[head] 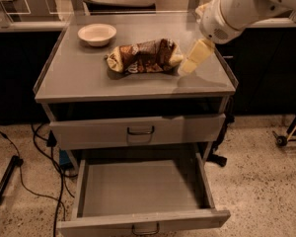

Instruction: Place brown chip bag into middle drawer

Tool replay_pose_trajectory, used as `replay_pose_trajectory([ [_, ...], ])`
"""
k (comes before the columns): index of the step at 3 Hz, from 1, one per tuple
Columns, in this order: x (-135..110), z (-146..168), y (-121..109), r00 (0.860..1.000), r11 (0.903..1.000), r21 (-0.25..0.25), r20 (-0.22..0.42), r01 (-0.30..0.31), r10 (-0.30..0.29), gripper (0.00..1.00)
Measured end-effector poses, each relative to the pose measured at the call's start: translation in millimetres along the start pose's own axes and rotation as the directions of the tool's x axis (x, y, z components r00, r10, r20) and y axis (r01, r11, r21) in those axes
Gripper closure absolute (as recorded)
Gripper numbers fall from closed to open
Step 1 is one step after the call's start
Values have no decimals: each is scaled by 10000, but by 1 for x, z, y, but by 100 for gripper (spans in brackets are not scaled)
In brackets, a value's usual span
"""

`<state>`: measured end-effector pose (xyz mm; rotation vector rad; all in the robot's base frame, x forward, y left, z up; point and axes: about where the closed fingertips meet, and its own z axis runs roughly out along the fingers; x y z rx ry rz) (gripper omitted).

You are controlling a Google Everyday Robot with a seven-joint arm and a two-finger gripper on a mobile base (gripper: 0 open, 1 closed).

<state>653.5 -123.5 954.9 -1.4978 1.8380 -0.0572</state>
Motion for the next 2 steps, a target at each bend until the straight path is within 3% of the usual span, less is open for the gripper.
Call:
replay_pose_trajectory([
  [2,-17,60,-19,9995,9995,-278,269,161,-154,0],
])
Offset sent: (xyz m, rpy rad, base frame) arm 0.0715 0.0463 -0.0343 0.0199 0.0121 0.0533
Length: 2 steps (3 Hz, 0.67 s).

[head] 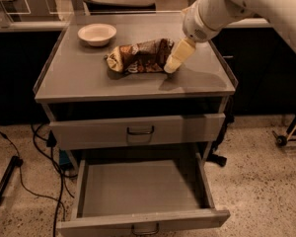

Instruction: Place brown chip bag into middle drawer

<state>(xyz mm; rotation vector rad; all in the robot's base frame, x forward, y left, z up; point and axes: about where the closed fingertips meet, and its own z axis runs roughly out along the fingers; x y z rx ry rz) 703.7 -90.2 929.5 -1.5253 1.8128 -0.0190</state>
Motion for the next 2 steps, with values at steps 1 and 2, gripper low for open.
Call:
replay_pose_trajectory([
  [1,-12,27,-2,9998,9996,-267,157,122,-118,0],
  [2,-19,43,-3,9996,9988,-448,236,195,-184,0],
])
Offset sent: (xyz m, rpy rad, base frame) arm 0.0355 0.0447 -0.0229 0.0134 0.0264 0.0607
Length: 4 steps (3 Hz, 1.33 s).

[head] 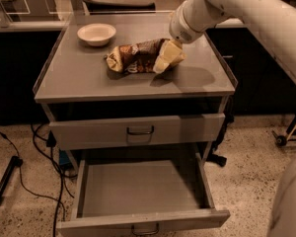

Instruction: Place brown chip bag into middle drawer

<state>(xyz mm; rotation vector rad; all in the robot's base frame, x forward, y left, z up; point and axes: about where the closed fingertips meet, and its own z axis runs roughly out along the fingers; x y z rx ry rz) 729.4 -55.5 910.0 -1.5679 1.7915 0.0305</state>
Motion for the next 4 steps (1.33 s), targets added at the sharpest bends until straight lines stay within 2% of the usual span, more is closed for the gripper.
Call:
replay_pose_trajectory([
  [3,-9,52,5,9999,9979,-643,-125,65,-73,0],
  [4,-9,53,6,9999,9978,-658,-130,67,-76,18],
])
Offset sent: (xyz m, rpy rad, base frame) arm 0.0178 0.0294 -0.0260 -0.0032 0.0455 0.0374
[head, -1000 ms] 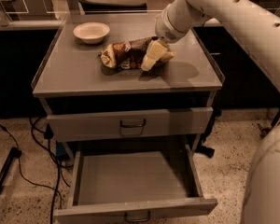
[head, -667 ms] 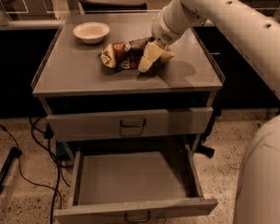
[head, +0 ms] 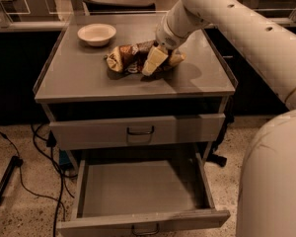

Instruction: Place brown chip bag into middle drawer

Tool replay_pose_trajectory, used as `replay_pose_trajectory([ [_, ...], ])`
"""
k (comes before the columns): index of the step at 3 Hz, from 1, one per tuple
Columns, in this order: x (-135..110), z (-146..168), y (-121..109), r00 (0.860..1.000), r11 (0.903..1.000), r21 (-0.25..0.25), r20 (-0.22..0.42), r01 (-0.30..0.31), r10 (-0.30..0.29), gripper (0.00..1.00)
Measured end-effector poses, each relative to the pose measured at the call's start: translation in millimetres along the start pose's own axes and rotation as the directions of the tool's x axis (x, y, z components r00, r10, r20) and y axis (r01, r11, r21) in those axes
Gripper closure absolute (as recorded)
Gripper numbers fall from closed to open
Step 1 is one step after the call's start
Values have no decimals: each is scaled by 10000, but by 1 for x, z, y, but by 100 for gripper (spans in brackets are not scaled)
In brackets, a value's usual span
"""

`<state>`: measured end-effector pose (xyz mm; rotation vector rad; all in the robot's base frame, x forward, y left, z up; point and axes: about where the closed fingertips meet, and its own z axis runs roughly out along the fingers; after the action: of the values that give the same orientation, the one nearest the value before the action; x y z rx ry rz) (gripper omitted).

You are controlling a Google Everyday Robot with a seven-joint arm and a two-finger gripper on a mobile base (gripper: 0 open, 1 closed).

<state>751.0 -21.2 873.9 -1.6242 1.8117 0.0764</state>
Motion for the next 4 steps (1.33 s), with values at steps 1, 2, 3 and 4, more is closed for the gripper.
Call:
replay_pose_trajectory([
  [1,0,0,0,10000,10000,-1,0,0,0,49],
  [2,0,0,0,10000,10000,-1,0,0,0,72],
  [3,-1,-4,0,10000,10000,-11,73,23,-23,99],
  [4,-5,-18,2,9993,9999,-51,365,117,-115,100],
])
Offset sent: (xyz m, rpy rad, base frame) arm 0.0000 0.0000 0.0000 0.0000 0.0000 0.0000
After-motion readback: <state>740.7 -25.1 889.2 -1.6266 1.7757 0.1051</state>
